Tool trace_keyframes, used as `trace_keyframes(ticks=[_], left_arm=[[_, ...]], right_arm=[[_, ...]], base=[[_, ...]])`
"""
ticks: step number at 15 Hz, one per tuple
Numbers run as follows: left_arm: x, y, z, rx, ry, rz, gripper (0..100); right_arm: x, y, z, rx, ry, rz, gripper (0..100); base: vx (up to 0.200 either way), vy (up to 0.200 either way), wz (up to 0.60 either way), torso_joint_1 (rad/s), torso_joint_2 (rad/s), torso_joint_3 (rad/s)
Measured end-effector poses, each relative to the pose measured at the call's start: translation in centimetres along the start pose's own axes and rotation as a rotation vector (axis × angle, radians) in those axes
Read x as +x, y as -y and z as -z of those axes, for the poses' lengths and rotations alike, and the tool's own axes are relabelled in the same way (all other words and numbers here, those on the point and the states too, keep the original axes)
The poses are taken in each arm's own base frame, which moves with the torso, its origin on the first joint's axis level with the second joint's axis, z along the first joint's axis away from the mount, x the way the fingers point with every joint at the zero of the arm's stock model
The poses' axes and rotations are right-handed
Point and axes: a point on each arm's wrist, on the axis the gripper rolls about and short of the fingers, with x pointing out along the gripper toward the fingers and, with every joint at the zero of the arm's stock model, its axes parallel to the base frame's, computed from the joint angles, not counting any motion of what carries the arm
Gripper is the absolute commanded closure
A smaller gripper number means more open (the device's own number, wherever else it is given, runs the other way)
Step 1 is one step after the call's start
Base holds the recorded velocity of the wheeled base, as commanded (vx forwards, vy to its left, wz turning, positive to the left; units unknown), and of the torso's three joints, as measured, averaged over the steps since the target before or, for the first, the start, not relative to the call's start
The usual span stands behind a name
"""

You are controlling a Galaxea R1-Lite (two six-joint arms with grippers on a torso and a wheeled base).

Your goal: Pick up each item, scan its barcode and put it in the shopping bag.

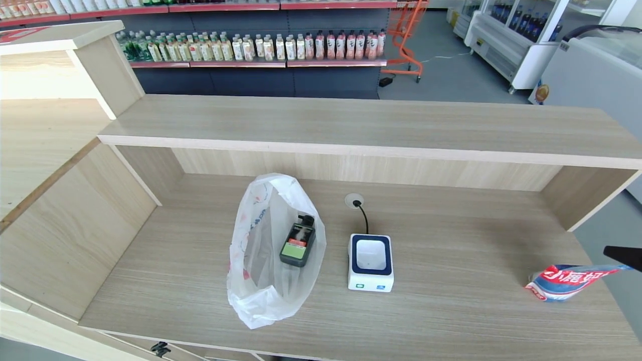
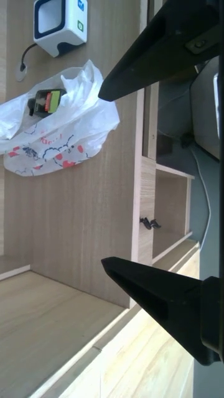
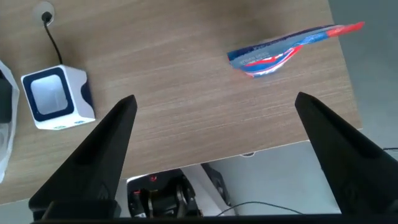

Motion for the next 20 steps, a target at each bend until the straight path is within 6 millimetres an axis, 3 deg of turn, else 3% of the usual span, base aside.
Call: trace_keyframes(ticks=[5, 8, 13, 20], left_arm=[[0.0, 0.0, 0.0, 0.0, 0.0, 0.001, 0], [0.0, 0.0, 0.0, 0.0, 0.0, -0.001, 0], [0.0, 0.0, 0.0, 0.001, -0.001, 0.0, 0], [0.0, 0.0, 0.0, 0.001, 0.0, -0.001, 0]], right_arm=[[0.2, 0.0, 0.2, 0.0, -0.012, -0.002, 0], [0.3, 0.1, 0.5, 0.0, -0.025, 0.002, 0], [0.9, 0.1, 0.1, 0.082, -0.031, 0.031, 0], [4.7, 0.9, -1.9, 0.317, -0.082, 0.181, 0]], base=[[-0.2, 0.0, 0.0, 0.014, 0.0, 0.002], [0.0, 0.0, 0.0, 0.0, 0.0, 0.0], [0.0, -0.2, 0.0, 0.002, 0.0, 0.004], [0.0, -0.2, 0.0, 0.004, 0.0, 0.004]])
